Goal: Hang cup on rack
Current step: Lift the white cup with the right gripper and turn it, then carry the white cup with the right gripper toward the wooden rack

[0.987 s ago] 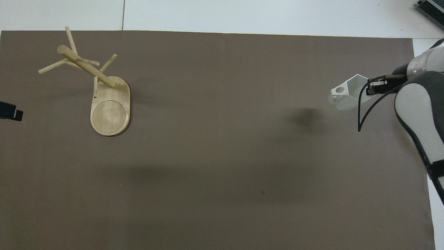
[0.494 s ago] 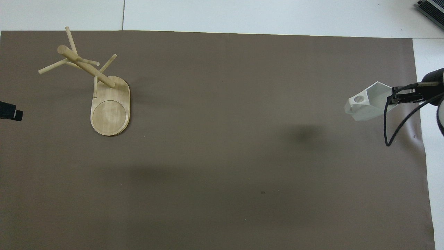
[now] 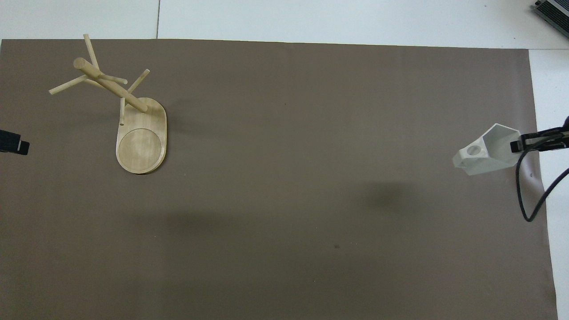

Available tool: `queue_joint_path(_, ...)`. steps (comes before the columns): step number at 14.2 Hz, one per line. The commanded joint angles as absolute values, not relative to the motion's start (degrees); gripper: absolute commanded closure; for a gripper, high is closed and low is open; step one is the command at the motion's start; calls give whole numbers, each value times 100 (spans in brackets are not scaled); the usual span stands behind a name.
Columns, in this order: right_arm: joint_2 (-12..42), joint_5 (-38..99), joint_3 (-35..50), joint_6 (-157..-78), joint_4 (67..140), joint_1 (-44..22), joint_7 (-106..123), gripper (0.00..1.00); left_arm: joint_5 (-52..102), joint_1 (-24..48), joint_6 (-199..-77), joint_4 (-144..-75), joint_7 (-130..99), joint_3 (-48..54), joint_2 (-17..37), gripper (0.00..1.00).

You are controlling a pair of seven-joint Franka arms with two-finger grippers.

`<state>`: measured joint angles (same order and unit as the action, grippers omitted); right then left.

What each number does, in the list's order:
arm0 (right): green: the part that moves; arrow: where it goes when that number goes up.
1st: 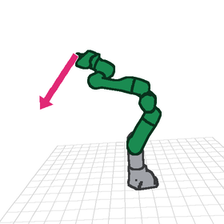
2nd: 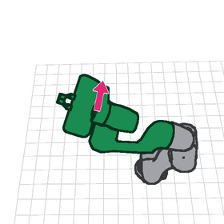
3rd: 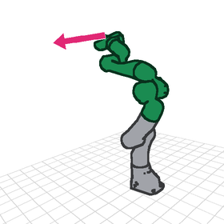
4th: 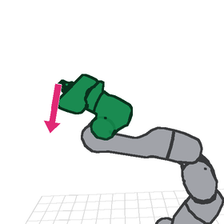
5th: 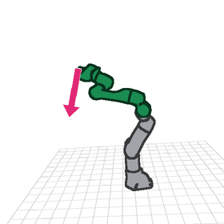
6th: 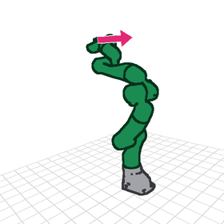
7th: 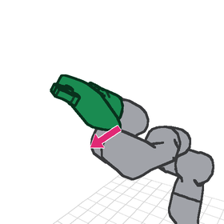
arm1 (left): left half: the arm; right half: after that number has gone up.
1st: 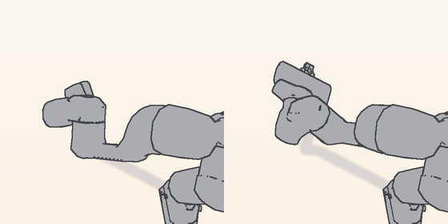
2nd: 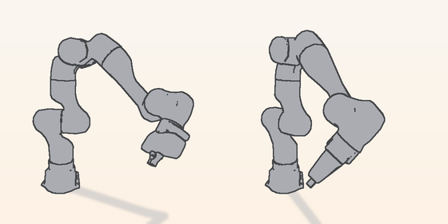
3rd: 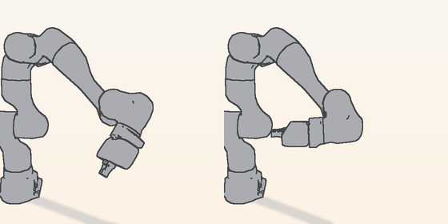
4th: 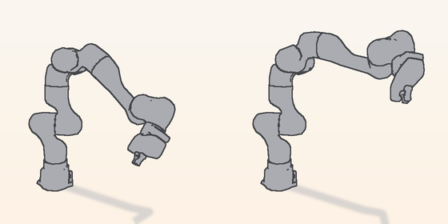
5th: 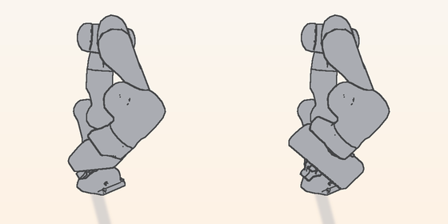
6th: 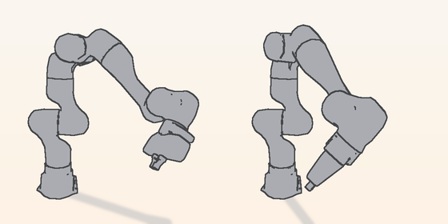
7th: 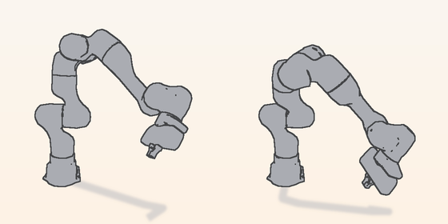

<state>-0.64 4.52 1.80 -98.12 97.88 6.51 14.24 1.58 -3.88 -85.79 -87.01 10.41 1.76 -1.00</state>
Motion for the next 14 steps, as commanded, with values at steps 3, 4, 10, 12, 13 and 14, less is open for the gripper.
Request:
queue_joint_path(3,-202,1552,844,-10142,9967,774,539,100,88,-422,-8561,-8859,993,211,-255,0)
queue_joint_path(4,-202,1938,957,-10230,9967,773,501,100,88,-431,-8561,-8859,993,211,-246,0)
queue_joint_path(10,-202,3784,1695,-10976,10045,809,169,100,97,-431,-8561,-8842,1037,211,-246,0)
queue_joint_path(12,-193,4348,1985,-11353,10072,809,-122,100,88,-413,-8517,-8868,1028,211,-264,0)
queue_joint_path(13,-176,4559,2178,-11651,10116,809,-227,100,97,-370,-8569,-8920,976,211,-281,0)
queue_joint_path(14,-167,4770,2371,-11950,10186,800,-316,100,114,-360,-8630,-8921,976,220,-281,0)
